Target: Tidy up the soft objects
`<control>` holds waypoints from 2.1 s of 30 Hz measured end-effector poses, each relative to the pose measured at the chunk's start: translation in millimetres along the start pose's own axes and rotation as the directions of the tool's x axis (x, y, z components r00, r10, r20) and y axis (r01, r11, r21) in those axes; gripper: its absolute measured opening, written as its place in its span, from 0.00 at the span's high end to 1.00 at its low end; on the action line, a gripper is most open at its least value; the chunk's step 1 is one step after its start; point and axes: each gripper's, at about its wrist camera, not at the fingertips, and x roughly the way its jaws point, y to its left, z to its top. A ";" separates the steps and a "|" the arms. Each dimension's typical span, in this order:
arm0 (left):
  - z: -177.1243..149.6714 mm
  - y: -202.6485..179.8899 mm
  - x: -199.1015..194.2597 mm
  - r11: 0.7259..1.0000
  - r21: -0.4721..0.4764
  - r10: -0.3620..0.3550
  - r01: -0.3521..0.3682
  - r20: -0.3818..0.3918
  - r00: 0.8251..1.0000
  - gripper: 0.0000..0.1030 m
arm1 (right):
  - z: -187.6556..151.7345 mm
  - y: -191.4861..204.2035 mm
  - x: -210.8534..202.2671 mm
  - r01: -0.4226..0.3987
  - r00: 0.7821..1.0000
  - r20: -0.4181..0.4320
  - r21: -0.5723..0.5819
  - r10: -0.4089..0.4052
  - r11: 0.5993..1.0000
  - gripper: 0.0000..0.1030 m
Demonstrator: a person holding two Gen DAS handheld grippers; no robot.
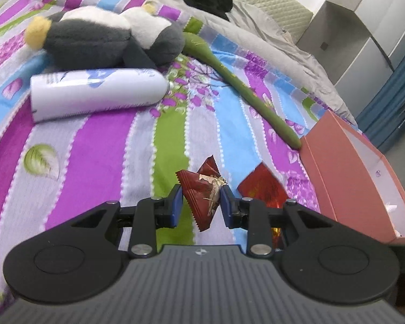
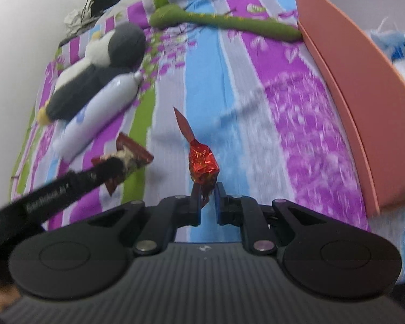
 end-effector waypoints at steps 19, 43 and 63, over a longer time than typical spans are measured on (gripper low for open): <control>-3.5 9.4 -19.9 0.998 0.064 0.011 -0.006 -0.068 0.998 0.67 | -4.7 11.5 -15.3 0.108 0.994 0.032 -0.214 -0.104 0.971 0.39; -2.5 -15.1 -24.2 0.987 0.160 0.024 -0.007 -0.103 0.994 0.66 | -12.2 14.9 5.6 0.179 0.984 0.058 -0.280 -0.169 0.943 0.48; -8.3 -85.5 -111.8 0.973 0.231 0.008 -0.003 -0.018 1.000 0.66 | -18.1 9.3 -138.5 0.089 0.976 0.216 -0.252 -0.034 0.964 0.47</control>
